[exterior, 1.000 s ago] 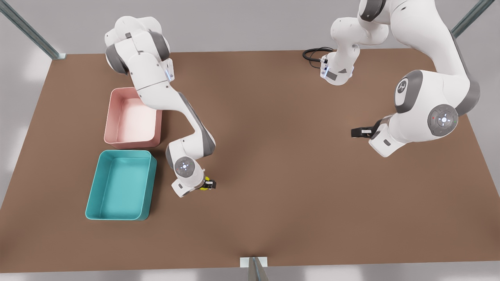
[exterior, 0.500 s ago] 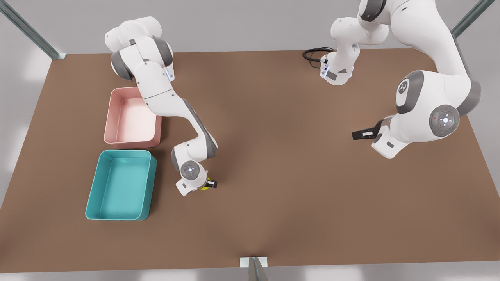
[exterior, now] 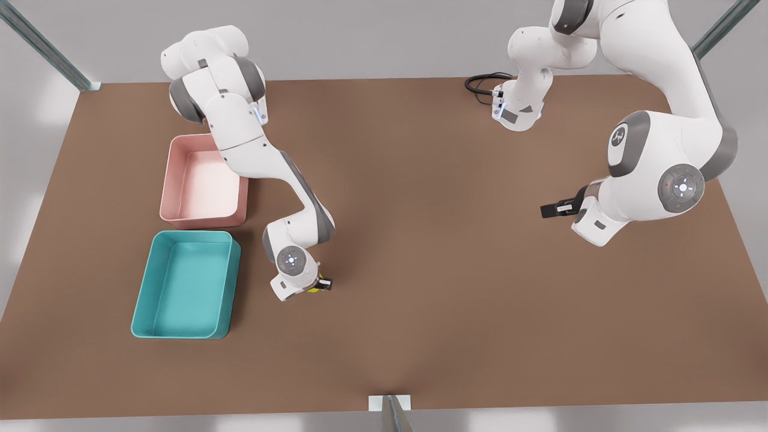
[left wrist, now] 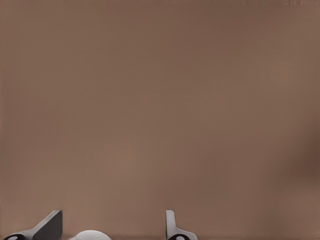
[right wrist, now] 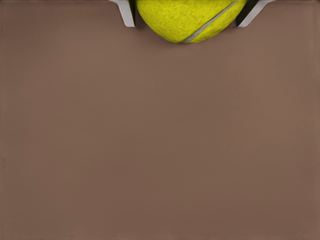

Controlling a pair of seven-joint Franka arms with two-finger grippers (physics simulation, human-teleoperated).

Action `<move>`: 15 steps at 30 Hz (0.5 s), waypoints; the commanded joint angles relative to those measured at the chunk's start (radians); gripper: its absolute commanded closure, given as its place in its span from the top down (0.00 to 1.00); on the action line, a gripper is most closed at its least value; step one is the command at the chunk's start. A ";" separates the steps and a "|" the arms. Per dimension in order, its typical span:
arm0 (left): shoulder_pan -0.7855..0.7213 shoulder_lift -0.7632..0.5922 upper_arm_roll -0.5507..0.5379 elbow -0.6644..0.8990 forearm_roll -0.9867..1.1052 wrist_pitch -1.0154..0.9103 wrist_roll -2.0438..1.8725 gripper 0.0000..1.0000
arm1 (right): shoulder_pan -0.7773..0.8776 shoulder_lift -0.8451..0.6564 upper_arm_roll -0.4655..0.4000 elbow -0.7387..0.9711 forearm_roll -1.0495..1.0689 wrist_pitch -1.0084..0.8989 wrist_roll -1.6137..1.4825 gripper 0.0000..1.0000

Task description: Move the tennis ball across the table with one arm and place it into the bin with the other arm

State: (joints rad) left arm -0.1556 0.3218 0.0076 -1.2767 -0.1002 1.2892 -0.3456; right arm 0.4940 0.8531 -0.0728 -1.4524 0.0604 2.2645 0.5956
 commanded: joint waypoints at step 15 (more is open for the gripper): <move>-0.001 -0.001 -0.001 0.000 -0.001 -0.004 -0.038 1.00 | -0.250 -0.281 -0.012 0.027 -0.053 -0.468 -0.635 0.72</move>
State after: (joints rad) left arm -0.1564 0.3218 0.0067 -1.2767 -0.1014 1.2874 -0.3668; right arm 0.2645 0.5851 -0.0816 -1.4248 0.0324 1.9750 0.4310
